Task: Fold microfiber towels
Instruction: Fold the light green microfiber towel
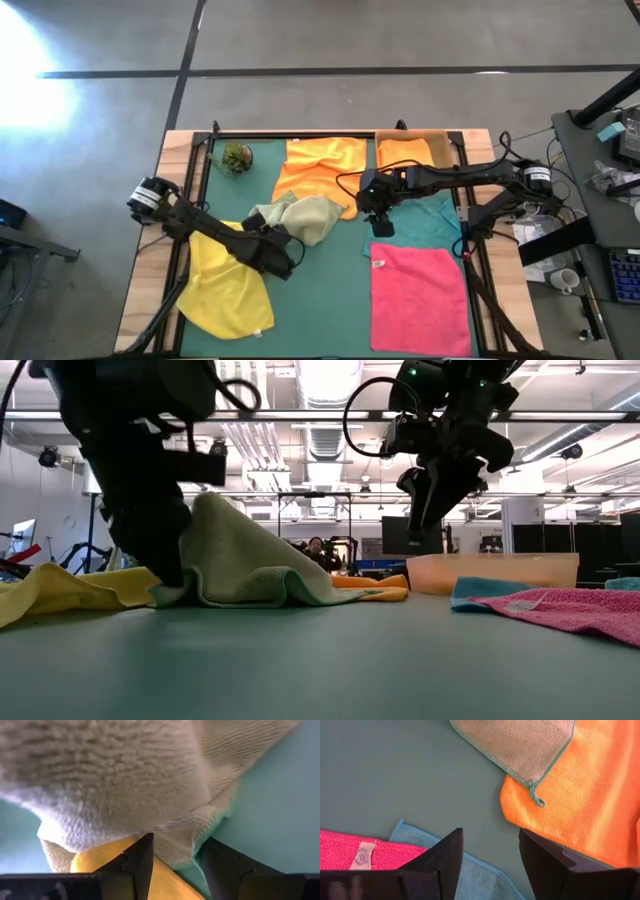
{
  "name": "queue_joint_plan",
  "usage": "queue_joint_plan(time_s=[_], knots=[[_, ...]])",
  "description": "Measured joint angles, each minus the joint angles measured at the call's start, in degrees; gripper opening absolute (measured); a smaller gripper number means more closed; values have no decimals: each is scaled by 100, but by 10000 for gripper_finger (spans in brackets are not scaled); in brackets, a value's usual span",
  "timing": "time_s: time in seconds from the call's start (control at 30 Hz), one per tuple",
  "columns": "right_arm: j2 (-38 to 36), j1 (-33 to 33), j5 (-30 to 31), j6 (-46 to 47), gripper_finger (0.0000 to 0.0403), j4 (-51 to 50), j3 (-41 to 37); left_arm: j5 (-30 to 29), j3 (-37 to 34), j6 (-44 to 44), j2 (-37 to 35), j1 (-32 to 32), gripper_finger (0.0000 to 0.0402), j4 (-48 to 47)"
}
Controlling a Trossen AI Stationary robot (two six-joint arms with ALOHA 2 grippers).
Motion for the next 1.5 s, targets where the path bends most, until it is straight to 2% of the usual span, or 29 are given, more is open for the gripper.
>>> queue_joint_plan(time_s=[0.17,0.43,0.77,1.0,1.2,1.37,1.5], knots=[[0,0,-3,0,183,3,0,254,101,-8,51,120,116,38],[0,0,-3,10,182,33,0,469,167,11,-14,48,8,131],[0,2,-73,-262,182,141,-2,1108,445,510,-641,-14,1,117],[0,4,-363,-891,182,685,-2,2014,644,473,-1259,-16,0,0],[59,2,-364,-1645,182,1101,-20,2641,964,456,-1380,-18,0,-154],[387,4,-496,-1769,183,1351,-28,3227,1254,200,-1380,-18,0,-398],[782,4,-529,-1786,182,1607,-28,3374,1469,151,-1388,-27,0,-770]])
